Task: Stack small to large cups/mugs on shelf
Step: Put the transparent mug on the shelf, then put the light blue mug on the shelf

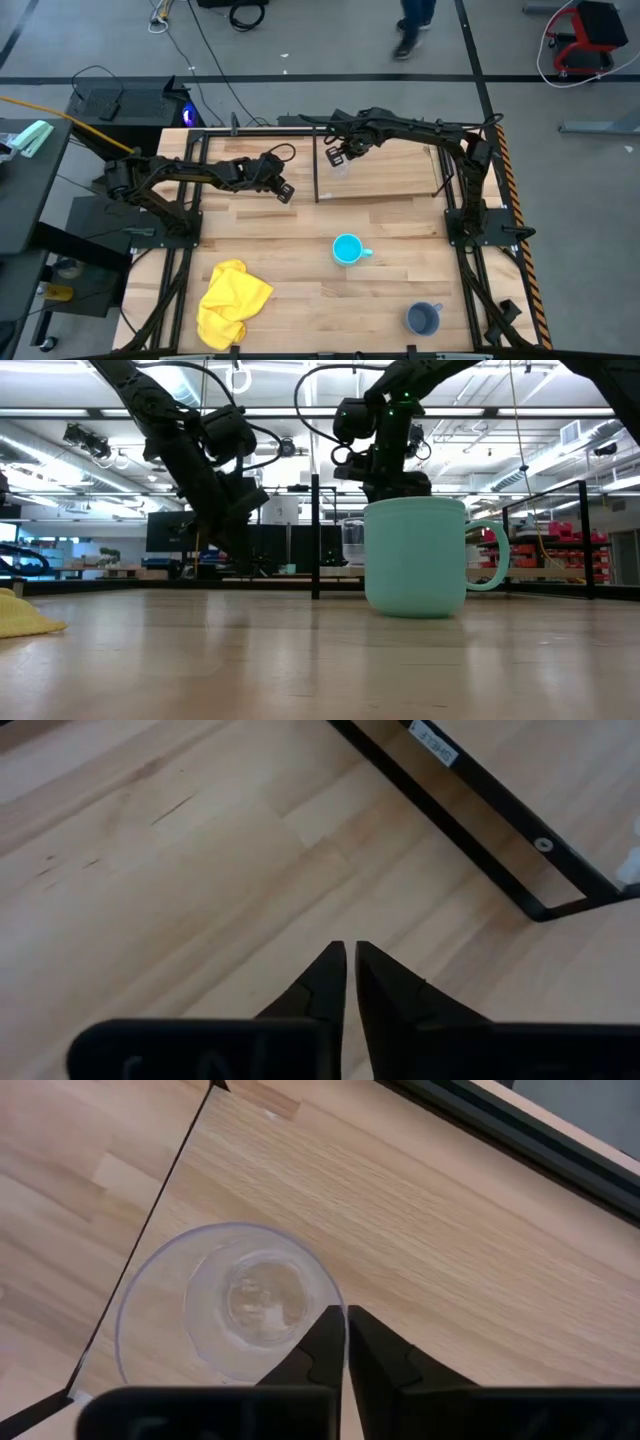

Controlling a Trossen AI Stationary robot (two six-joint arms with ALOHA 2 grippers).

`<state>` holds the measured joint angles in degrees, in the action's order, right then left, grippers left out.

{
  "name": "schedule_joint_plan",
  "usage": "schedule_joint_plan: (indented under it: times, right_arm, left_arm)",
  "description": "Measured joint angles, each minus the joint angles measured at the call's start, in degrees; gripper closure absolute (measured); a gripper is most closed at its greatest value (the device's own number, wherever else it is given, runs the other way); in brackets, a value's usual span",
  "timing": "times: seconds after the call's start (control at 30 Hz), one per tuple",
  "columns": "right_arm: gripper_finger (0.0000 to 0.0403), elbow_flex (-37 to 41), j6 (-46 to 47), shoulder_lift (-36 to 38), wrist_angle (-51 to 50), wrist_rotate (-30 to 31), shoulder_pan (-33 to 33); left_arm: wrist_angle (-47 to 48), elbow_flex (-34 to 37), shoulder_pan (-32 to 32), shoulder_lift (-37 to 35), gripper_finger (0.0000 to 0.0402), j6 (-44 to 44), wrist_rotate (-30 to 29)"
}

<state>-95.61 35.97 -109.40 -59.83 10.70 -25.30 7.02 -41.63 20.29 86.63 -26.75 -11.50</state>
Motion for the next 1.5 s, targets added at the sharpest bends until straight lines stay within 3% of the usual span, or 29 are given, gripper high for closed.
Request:
schedule_joint_plan:
  times: [0.43, 0.67, 1.07, 1.27, 1.5]
  right_arm:
    - [0.0346, 0.00, 0.34, 0.00, 0.35, -0.22, -0.02]
    - [0.0323, 0.02, 0.37, 0.54, 0.23, -0.24, -0.02]
    - [0.0311, 0.02, -1.55, 10.16, -6.65, -0.20, 1.00]
    - [0.0312, 0.02, -6.68, 15.75, -15.42, -0.23, 9.56]
    - [0.0314, 0.02, -18.13, 17.92, -13.51, -1.55, 26.29]
  left_arm:
    - [0.01, 0.02, 0.04, 0.00, 0.0389, -0.08, -0.29]
    - [0.03, 0.01, 0.00, 0.04, 0.0379, -0.10, -0.28]
    - [0.03, 0.01, -0.68, 0.04, 0.0383, 0.16, -0.29]
    - [0.03, 0.00, -0.68, 0.04, 0.0381, 0.21, -0.29]
    - [0.03, 0.00, -0.68, 0.04, 0.0370, -0.68, -0.29]
